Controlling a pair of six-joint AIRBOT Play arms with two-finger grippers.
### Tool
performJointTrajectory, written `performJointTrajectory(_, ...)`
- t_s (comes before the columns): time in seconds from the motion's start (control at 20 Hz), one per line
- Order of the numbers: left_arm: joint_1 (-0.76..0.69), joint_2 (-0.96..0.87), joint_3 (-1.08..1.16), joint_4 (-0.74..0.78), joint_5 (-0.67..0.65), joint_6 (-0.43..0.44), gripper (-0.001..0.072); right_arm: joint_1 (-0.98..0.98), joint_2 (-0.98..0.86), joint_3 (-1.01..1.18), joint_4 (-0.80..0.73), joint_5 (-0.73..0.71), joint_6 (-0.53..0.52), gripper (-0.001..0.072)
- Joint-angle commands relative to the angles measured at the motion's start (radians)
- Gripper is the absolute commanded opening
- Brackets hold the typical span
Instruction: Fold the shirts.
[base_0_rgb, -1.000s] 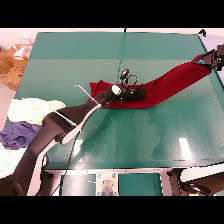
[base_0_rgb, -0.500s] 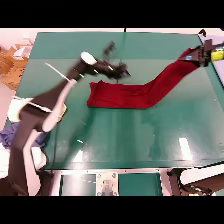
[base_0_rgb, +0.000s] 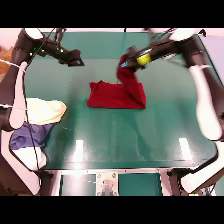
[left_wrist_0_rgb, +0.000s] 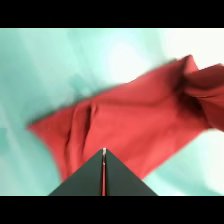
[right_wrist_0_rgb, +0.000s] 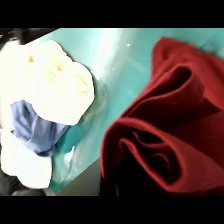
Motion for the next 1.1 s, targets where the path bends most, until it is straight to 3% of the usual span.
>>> performJointTrajectory(0.0, 0.056, 0.014, 0.003, 0.024, -0.077, 0.057, 0.0028, 0.240, -0.145, 0.000, -0.054, -0.323, 0.071, 0.0129)
performJointTrajectory(0.1, 0.056, 0.014, 0.003, 0.027, -0.083, 0.063, 0.0028, 0.350, -0.223, 0.000, -0.045, -0.474, 0.072, 0.0498)
performJointTrajectory(0.15, 0.056, 0.014, 0.002, 0.027, -0.087, 0.063, 0.0028, 0.377, -0.244, 0.000, -0.051, -0.496, 0.072, 0.0517)
performJointTrajectory(0.3, 0.056, 0.014, 0.002, 0.027, -0.089, 0.064, 0.0028, 0.310, -0.228, 0.001, -0.117, -0.404, 0.104, 0.0504)
performJointTrajectory(0.75, 0.056, 0.014, 0.002, 0.085, -0.092, 0.062, 0.0027, -0.245, -0.093, -0.005, -0.243, 0.092, 0.111, 0.0486)
performJointTrajectory(1.05, 0.056, 0.014, 0.002, 0.124, -0.089, 0.051, 0.0028, -0.403, -0.094, -0.227, -0.257, 0.092, 0.047, 0.0517)
